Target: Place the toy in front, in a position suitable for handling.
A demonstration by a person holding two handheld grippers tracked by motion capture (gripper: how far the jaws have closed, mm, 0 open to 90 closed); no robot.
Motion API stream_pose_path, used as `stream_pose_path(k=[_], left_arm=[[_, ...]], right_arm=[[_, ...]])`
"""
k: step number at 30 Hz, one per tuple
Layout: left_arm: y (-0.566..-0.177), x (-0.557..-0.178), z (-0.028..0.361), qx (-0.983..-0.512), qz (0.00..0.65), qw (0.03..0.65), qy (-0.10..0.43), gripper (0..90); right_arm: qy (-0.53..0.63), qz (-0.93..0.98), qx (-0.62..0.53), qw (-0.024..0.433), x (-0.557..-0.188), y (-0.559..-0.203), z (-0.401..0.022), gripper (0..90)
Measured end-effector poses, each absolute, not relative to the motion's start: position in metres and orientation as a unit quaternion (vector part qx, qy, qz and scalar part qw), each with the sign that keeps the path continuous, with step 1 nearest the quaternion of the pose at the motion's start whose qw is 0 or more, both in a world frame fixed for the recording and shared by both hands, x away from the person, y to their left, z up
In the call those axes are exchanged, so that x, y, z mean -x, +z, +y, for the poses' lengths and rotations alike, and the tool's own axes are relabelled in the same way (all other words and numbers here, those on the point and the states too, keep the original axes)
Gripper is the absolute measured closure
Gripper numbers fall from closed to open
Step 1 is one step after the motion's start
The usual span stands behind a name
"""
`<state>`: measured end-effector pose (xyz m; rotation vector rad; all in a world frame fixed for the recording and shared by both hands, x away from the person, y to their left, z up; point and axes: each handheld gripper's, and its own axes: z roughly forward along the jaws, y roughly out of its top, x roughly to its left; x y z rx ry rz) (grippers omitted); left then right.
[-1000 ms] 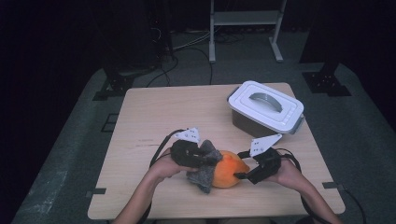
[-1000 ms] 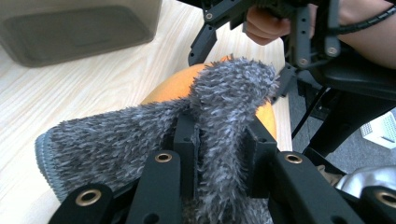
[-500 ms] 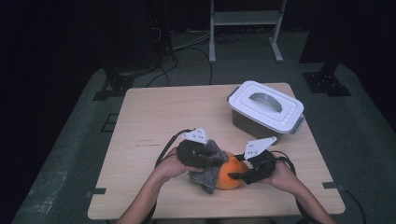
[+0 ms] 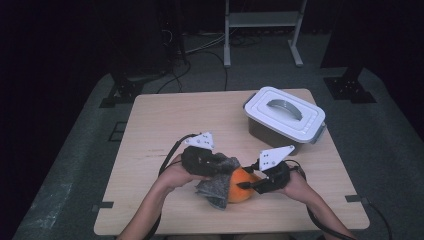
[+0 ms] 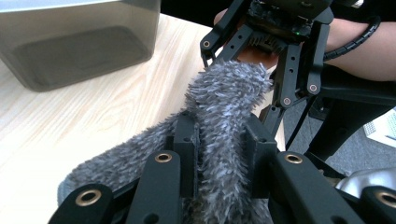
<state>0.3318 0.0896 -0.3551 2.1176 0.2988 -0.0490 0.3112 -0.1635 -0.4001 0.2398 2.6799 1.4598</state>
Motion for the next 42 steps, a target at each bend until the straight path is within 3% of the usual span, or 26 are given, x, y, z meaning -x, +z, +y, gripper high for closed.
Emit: stream_pose_path(k=[8,19,21,27,39,42], left_arm=[[-0.362,-0.331,0.097,-0.879,0.127,0.459,-0.016,71.4],[-0.386,-0.338,0.106,-0.887,0.161,0.432,-0.022,71.3],[-0.387,-0.339,0.104,-0.887,0.158,0.434,-0.026,71.3],[-0.387,-0.337,0.098,-0.888,0.155,0.433,-0.029,71.3],[-0.382,-0.330,0.079,-0.887,0.132,0.442,-0.040,71.3],[-0.385,-0.332,0.081,-0.887,0.136,0.439,-0.038,71.3]], right_arm=[[0.472,0.879,-0.061,0.025,-0.317,-0.405,-0.155,52.0],[0.463,0.882,-0.091,0.010,-0.325,-0.420,-0.200,49.7],[0.467,0.878,-0.102,0.005,-0.327,-0.422,-0.205,47.9],[0.440,0.888,-0.131,0.014,-0.323,-0.411,-0.203,29.3],[0.401,0.906,-0.130,0.039,-0.311,-0.396,-0.166,19.2],[0.396,0.908,-0.131,0.033,-0.312,-0.401,-0.161,23.3]])
